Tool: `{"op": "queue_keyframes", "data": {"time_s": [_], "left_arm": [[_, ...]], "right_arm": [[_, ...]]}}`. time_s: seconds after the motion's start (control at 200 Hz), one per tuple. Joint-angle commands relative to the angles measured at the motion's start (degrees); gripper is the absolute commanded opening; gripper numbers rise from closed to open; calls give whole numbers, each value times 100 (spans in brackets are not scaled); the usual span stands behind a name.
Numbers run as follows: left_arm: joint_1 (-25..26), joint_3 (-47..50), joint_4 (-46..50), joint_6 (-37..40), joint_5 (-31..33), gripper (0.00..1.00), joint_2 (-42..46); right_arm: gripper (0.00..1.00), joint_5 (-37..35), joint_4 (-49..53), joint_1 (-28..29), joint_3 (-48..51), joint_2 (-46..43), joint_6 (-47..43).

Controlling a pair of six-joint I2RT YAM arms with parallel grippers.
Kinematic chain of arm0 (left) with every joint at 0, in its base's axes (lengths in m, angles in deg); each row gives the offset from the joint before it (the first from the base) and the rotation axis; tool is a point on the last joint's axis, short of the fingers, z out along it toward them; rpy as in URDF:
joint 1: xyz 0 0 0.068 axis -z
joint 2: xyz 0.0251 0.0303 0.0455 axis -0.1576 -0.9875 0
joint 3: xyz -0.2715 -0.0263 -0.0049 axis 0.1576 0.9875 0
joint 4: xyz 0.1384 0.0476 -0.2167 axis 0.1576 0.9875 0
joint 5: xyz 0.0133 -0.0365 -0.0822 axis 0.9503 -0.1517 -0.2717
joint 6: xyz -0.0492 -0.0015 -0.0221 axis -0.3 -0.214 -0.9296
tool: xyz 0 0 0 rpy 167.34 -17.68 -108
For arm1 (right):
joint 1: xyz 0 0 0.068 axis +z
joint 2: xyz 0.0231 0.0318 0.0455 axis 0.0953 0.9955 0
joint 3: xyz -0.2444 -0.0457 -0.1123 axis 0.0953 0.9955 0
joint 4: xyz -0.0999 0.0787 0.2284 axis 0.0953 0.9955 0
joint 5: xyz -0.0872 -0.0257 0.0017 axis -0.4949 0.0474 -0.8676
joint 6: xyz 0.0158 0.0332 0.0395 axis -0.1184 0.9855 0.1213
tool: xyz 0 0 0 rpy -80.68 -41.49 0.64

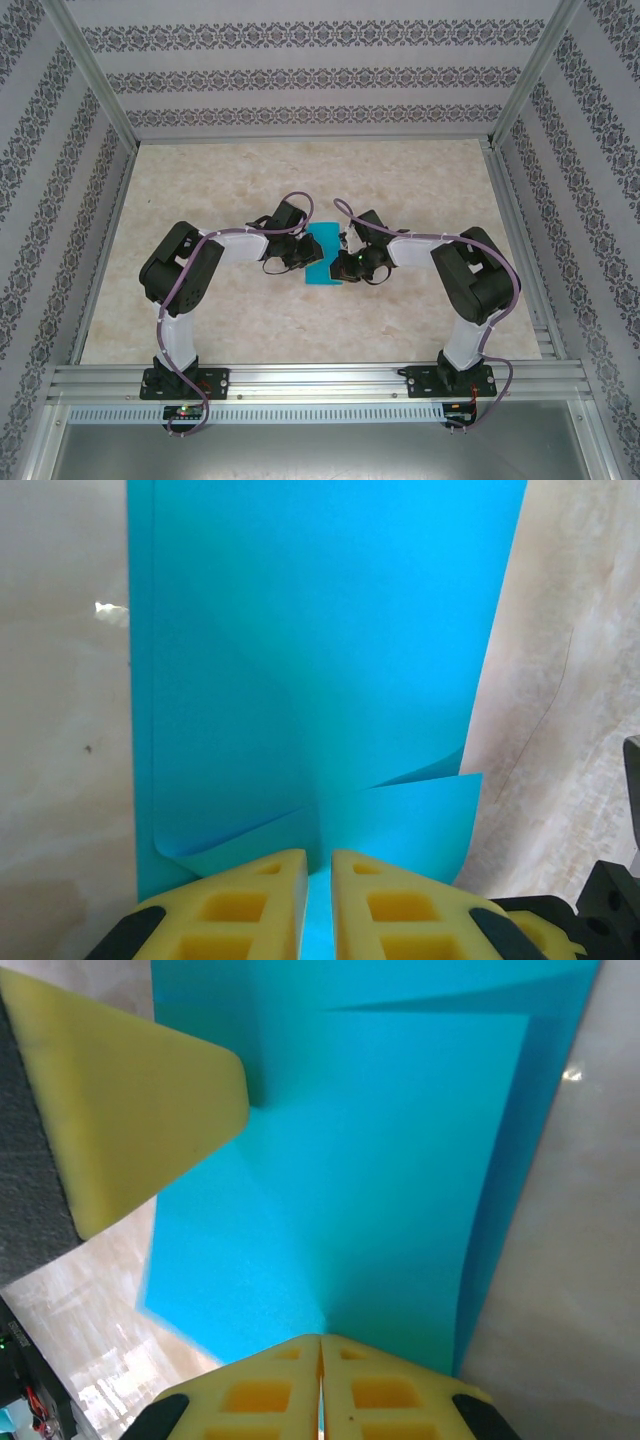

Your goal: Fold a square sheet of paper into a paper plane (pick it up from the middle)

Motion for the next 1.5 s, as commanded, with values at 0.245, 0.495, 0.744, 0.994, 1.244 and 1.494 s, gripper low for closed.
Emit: {"op": "queue_keyframes", "data": {"time_s": [0.245,0.495,0.744,0.994,1.244,1.494], "left_arm": [[-82,245,390,-27,329,17,-51],[-81,247,394,-27,301,17,-46],[-84,250,366,-31,274,17,-33],[-85,241,292,-19,193,17,-25],[-80,121,98,127,-120,18,66],[201,22,121,285,-368,18,489]], "right_arm": [[9,429,-483,-160,343,-105,276],[9,149,-323,-302,274,-743,405],[6,-52,-245,-290,371,-431,434],[6,-78,-142,-251,446,-166,333],[6,-231,24,-214,427,-148,245],[6,-414,215,-170,336,-115,237]]}}
